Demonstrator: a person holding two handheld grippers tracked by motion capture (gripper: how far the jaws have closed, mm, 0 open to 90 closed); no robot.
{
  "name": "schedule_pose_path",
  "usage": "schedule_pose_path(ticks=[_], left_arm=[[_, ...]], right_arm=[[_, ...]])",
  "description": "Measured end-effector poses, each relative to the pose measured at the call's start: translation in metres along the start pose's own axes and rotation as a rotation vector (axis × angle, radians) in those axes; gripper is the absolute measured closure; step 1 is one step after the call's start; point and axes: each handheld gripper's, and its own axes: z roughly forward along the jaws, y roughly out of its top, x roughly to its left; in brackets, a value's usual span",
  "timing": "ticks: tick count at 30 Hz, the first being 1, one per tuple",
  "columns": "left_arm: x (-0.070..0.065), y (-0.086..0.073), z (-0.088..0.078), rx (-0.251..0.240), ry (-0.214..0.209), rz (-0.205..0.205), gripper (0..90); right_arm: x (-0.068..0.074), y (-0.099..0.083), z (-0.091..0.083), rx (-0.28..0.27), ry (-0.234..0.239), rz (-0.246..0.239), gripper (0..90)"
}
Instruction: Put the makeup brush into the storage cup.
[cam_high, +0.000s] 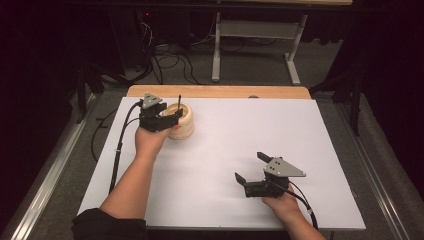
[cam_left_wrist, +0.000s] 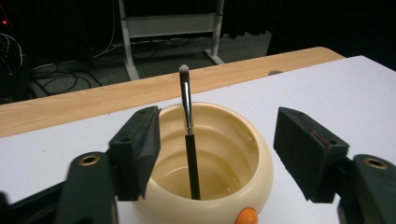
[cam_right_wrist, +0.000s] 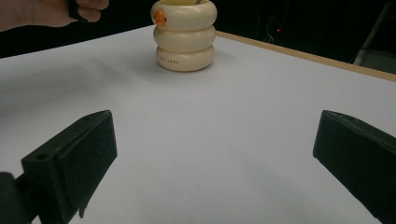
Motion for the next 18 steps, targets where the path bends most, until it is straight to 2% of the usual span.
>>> schedule_pose_path(ticks=[13, 16, 18], left_arm=[[-0.0009, -0.0022, -0.0033, 0.007, -0.003, -0.014, 14.2], [-0.0018, -0.0033, -0.0020, 0.032, -0.002, -0.024, 2.7], [-0.0032, -0.0041, -0.0039, 0.027, 0.008, -0.019, 0.0]], right_arm=[[0.0002, 0.0004, 0.0000, -0.008, -0.002, -0.008, 1.0], [0.0002, 0.0005, -0.0002, -0.008, -0.003, -0.007, 1.0], [0.0002, 0.0005, 0.0000, -0.008, -0.002, -0.007, 1.0]])
